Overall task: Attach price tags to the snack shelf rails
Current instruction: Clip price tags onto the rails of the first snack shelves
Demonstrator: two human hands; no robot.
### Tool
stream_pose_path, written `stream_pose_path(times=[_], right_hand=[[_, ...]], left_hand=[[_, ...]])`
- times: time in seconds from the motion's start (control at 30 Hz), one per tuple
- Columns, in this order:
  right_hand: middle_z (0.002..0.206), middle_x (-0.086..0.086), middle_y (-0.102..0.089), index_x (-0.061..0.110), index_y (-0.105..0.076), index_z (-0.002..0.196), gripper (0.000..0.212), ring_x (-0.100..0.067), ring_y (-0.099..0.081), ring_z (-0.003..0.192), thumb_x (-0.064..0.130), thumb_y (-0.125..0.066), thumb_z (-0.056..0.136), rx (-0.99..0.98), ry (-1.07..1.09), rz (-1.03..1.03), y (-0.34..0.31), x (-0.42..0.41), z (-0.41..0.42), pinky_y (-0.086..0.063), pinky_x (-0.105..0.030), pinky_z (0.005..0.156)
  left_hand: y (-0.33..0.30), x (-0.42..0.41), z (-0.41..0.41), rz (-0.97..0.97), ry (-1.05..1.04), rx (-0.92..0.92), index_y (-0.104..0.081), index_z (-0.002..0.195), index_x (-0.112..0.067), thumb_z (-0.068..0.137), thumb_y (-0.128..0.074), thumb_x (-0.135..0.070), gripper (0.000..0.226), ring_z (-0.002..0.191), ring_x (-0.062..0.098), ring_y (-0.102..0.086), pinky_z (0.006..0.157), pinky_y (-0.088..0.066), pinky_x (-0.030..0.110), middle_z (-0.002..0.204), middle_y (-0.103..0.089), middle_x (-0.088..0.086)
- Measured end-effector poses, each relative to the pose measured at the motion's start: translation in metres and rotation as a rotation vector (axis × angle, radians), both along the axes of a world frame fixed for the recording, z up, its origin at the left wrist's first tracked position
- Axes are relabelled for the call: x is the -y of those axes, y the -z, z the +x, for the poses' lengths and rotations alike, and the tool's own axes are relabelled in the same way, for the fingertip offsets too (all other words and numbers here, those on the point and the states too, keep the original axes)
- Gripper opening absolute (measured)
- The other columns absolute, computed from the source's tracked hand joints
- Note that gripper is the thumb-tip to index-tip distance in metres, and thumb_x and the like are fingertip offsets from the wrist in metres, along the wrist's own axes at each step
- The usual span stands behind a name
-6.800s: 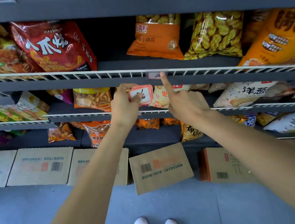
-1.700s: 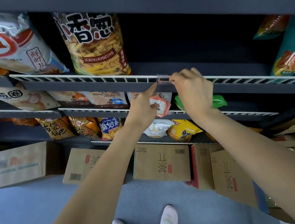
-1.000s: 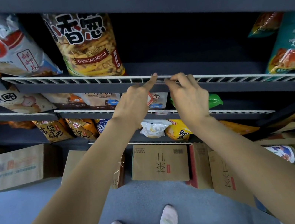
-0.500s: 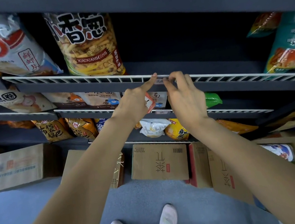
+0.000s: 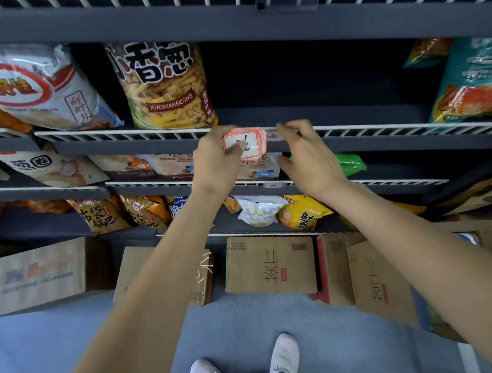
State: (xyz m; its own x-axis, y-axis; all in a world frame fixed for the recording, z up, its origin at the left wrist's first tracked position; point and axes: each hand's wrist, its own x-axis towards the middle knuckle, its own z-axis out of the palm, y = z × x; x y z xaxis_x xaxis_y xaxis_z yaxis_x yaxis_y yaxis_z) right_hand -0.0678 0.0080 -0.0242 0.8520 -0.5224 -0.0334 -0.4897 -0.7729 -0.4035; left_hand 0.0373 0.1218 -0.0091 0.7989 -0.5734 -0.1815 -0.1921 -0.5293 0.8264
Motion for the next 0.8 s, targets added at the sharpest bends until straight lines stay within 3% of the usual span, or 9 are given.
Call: stream_pose_path(times=[0.07, 0.1, 0.17, 0.23, 0.33, 0.53, 0.8], right_hand=[[0.137, -0.006, -0.043, 0.012, -0.039, 0.14, 0.046, -0.02, -0.048, 0.119, 0.02, -0.048, 0.096, 0.091, 0.064, 0.24, -0.019, -0.005, 0.004, -0.042, -0.032, 0.095], [0.132, -0.006, -0.05, 0.013, -0.046, 0.135, 0.039, -0.019, -0.053, 0.115, 0.02, -0.046, 0.097, 0.157, 0.094, 0.384, -0.031, -0.008, 0.006, -0.044, -0.029, 0.093], [0.112, -0.005, -0.065, 0.01, -0.062, 0.118, 0.028, -0.011, -0.062, 0.093, 0.018, -0.044, 0.098, 0.269, 0.123, 0.622, -0.057, -0.013, 0.01, -0.046, -0.015, 0.069], [0.089, -0.002, -0.068, 0.009, -0.068, 0.102, 0.023, -0.002, -0.061, 0.068, 0.011, -0.045, 0.096, 0.356, 0.119, 0.733, -0.081, -0.018, 0.01, -0.04, -0.01, 0.052], [0.071, 0.001, -0.065, 0.014, -0.068, 0.09, 0.019, -0.002, -0.057, 0.058, 0.005, -0.051, 0.093, 0.433, 0.104, 0.78, -0.114, -0.021, 0.007, -0.041, -0.013, 0.048], [0.063, 0.004, -0.061, 0.013, -0.067, 0.081, 0.019, 0.003, -0.05, 0.049, -0.001, -0.057, 0.088, 0.565, 0.115, 0.744, -0.173, -0.015, -0.007, -0.034, -0.007, 0.044], [0.055, 0.01, -0.056, 0.017, -0.064, 0.069, 0.017, 0.004, -0.046, 0.047, 0.007, -0.067, 0.083, 0.627, 0.192, 0.725, -0.19, 0.001, -0.016, -0.035, -0.008, 0.047]], left_hand=[[-0.013, -0.007, -0.001, -0.067, -0.045, -0.047, -0.055, 0.121, -0.007, 0.091, -0.057, -0.016, 0.032, 0.109, 0.023, -0.059, 0.096, -0.048, 0.041, 0.115, -0.064, 0.01], [-0.021, -0.01, -0.002, -0.095, -0.056, -0.06, -0.057, 0.118, -0.007, 0.091, -0.057, -0.015, 0.028, 0.106, 0.022, -0.061, 0.095, -0.049, 0.041, 0.112, -0.066, 0.01], [-0.035, -0.016, -0.004, -0.13, -0.064, -0.063, -0.059, 0.115, -0.008, 0.09, -0.057, -0.014, 0.025, 0.103, 0.022, -0.062, 0.094, -0.049, 0.041, 0.108, -0.067, 0.009], [-0.052, -0.02, -0.005, -0.155, -0.081, -0.051, -0.06, 0.113, -0.011, 0.089, -0.058, -0.016, 0.025, 0.1, 0.023, -0.063, 0.093, -0.05, 0.044, 0.106, -0.068, 0.008], [-0.083, -0.022, -0.008, -0.206, -0.068, -0.043, -0.059, 0.113, -0.012, 0.089, -0.058, -0.016, 0.025, 0.099, 0.022, -0.064, 0.092, -0.05, 0.045, 0.105, -0.069, 0.007], [-0.141, -0.011, -0.015, -0.209, 0.005, 0.108, -0.056, 0.119, -0.009, 0.09, -0.059, -0.02, 0.031, 0.103, 0.024, -0.062, 0.093, -0.049, 0.043, 0.11, -0.067, 0.009], [-0.161, 0.003, -0.024, -0.204, -0.001, 0.138, -0.058, 0.117, -0.01, 0.091, -0.058, -0.018, 0.027, 0.103, 0.02, -0.061, 0.094, -0.049, 0.038, 0.111, -0.067, 0.006]])
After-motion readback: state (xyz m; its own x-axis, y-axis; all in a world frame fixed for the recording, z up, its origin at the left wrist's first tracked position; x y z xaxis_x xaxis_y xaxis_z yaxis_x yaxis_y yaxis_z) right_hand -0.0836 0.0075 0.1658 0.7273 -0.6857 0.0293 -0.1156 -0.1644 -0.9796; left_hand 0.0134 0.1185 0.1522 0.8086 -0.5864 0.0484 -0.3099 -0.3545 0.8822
